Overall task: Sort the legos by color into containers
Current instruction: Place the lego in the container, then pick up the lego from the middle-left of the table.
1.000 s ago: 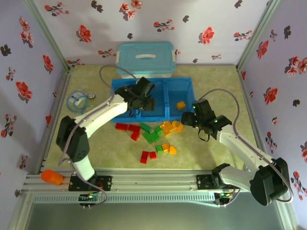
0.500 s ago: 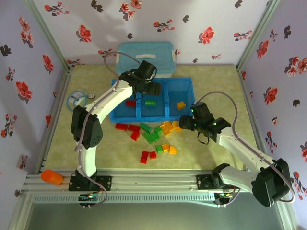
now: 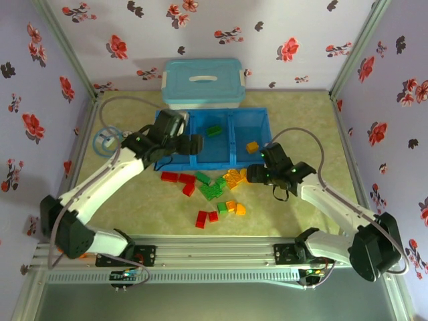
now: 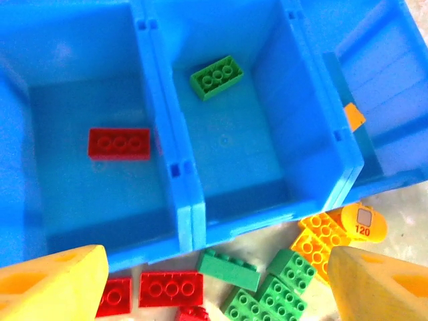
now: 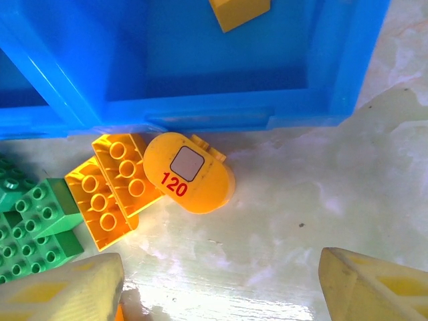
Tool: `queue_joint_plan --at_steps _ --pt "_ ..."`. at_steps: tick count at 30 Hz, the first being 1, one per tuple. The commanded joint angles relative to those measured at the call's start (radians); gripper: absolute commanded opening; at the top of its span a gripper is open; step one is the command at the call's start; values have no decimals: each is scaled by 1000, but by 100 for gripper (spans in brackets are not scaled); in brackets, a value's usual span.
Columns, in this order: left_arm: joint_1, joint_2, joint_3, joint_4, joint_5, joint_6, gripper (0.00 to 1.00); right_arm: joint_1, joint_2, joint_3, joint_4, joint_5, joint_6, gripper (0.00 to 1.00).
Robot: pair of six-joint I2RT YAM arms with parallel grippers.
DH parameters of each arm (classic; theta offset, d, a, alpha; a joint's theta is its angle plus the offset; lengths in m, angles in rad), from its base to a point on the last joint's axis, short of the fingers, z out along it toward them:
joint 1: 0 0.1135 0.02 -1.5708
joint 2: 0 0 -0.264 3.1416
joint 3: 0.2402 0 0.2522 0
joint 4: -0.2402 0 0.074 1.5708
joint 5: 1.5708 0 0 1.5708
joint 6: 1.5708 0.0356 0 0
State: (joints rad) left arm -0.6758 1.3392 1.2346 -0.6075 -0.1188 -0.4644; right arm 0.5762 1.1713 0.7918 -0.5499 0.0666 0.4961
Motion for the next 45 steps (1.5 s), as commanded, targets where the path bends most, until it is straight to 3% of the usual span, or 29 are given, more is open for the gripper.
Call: queue_joint_plan --at_steps 1,7,15,25,45 --pt "-6 -97 -141 45 4 -61 84 33 36 45 -13 -12 -30 77" --pt "6 -213 -368 60 -1 -135 77 84 107 65 -5 7 -23 75" --pt "103 -134 -503 141 13 -163 81 97 109 80 12 17 -3 74" --pt "146 40 -492 206 20 -115 87 97 49 25 13 48 5 75" --pt "173 218 -401 224 25 -27 84 97 43 11 21 80 8 75"
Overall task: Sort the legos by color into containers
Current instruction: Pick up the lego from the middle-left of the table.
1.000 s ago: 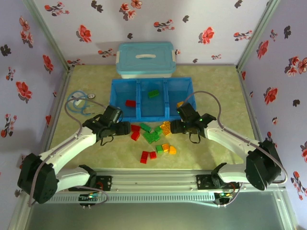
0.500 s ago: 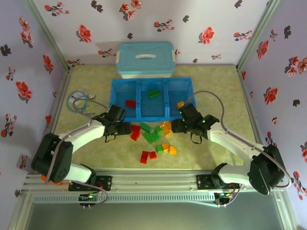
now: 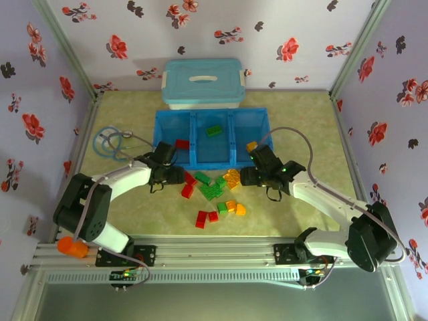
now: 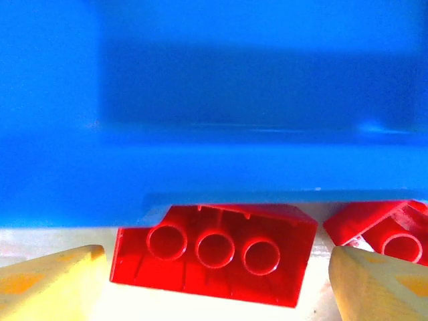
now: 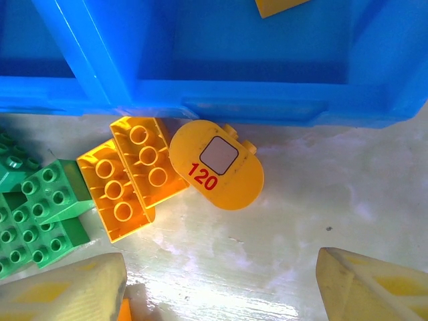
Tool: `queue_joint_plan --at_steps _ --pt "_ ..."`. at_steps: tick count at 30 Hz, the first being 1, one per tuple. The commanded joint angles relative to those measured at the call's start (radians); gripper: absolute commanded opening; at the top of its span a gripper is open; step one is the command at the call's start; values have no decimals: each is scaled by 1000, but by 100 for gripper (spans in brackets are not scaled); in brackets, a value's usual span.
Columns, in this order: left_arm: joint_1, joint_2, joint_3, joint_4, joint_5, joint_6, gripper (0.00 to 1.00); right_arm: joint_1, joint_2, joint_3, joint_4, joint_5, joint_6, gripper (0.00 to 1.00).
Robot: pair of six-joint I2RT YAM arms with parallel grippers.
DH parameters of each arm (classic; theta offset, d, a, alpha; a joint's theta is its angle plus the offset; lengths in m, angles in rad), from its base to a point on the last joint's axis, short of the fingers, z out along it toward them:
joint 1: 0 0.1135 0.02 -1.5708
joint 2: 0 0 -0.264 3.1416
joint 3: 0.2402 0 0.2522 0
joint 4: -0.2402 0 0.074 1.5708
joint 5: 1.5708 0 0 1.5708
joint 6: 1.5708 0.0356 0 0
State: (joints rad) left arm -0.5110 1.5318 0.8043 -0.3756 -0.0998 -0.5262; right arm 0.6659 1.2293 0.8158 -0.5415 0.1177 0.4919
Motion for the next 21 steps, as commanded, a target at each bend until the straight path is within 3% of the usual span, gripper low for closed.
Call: queue_joint_plan --at_steps 1,16,21 --pt "7 28 31 -8 6 35 84 8 -15 -13 11 30 12 75" --pt "0 14 23 -23 2 23 60 8 -15 -7 15 43 19 75" --pt "-33 -87 7 -66 -12 -12 58 8 -27 -7 12 55 16 75"
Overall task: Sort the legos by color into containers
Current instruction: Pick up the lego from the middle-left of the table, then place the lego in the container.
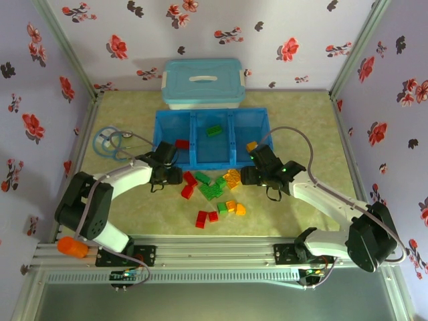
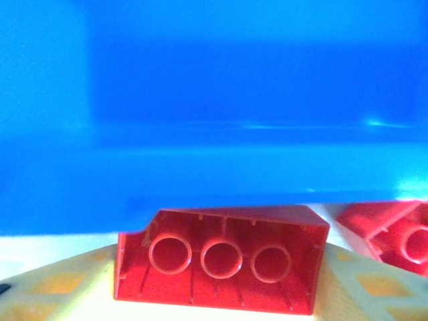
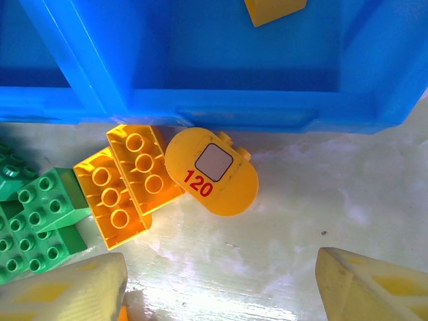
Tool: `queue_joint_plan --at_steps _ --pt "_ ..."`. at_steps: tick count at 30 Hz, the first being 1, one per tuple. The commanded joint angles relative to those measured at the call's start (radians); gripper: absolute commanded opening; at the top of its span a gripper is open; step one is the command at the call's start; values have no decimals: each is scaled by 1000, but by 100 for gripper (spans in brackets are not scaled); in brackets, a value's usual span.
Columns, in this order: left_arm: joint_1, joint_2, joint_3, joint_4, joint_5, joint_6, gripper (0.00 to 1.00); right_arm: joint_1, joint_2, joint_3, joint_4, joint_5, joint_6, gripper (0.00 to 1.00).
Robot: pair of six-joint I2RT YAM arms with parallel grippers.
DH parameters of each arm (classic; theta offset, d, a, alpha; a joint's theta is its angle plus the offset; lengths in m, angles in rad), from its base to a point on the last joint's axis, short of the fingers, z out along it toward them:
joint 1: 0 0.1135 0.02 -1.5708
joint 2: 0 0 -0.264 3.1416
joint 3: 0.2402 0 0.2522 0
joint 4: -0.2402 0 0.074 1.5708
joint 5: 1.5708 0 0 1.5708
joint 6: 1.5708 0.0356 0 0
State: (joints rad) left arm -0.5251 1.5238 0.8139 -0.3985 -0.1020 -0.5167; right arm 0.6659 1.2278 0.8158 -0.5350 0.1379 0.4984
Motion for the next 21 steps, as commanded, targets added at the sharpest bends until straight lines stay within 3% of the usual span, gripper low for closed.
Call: queue_joint_plan --at_steps 1,5,9,21 --pt "-23 -111 -7 -55 -10 -30 58 8 -25 -6 4 37 9 75" --pt "-24 -237 2 -97 -22 -37 58 7 -16 3 7 35 4 75" --pt "-7 -267 70 -138 -41 -15 58 7 -1 18 12 24 6 74" --pt "74 -33 337 -155 -11 65 57 8 -84 -13 -20 37 15 74"
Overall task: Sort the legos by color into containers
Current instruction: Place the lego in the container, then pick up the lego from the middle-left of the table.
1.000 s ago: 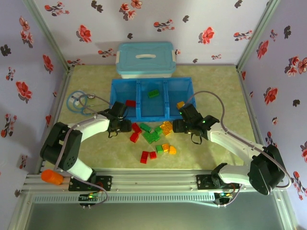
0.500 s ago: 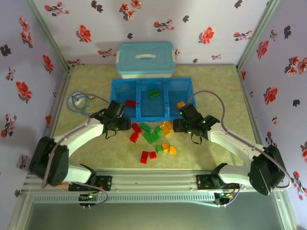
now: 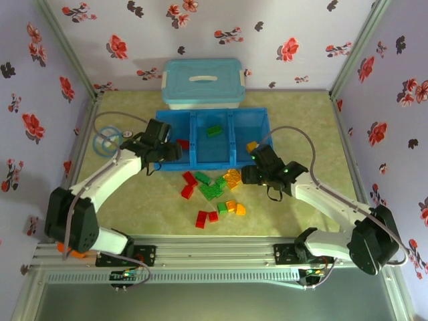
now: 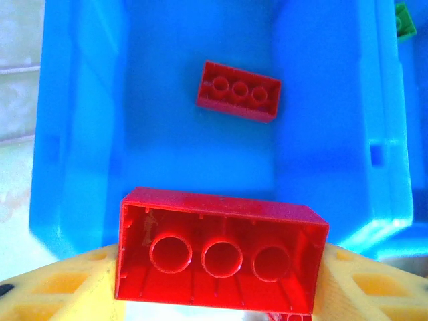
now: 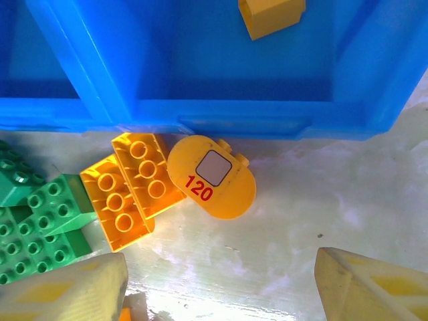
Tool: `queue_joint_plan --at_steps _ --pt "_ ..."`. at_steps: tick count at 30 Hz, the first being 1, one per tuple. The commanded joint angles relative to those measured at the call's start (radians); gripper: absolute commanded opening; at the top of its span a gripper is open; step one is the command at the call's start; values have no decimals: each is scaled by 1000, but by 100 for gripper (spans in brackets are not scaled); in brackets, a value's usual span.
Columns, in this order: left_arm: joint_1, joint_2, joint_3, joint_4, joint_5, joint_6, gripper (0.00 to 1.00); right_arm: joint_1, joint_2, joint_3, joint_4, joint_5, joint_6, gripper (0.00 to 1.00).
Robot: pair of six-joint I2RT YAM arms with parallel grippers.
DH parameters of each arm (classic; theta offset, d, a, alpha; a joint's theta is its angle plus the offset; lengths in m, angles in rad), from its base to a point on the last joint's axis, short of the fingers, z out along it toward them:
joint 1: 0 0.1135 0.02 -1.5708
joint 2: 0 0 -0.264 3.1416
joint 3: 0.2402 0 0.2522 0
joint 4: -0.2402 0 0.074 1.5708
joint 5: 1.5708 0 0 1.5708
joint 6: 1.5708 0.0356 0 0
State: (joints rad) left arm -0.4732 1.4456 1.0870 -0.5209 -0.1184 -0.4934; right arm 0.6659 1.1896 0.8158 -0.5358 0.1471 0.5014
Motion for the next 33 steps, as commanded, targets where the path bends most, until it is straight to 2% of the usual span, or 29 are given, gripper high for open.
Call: queue_joint_plan --at_steps 1,3,5,9,16,21,29,33 --pt "30 68 89 -39 5 49 58 7 -58 -19 -22 32 11 75" --pt "41 104 142 -68 5 58 83 7 -78 -28 -26 35 12 75" --pt "38 124 198 -123 3 67 87 7 -92 -39 -30 38 14 75" --pt "16 55 153 -114 2 53 88 6 -109 -63 -23 42 22 75" --pt "-60 -131 -27 -123 4 29 87 6 -74 -61 3 30 22 75" --pt "-117 -215 -162 -116 98 -15 87 6 -32 -37 24 15 19 75" --pt "-299 -147 -279 -5 118 -71 85 9 3 -8 34 -17 31 75" --pt "-325 -77 -282 32 118 -75 84 9 -11 -7 19 -4 27 75"
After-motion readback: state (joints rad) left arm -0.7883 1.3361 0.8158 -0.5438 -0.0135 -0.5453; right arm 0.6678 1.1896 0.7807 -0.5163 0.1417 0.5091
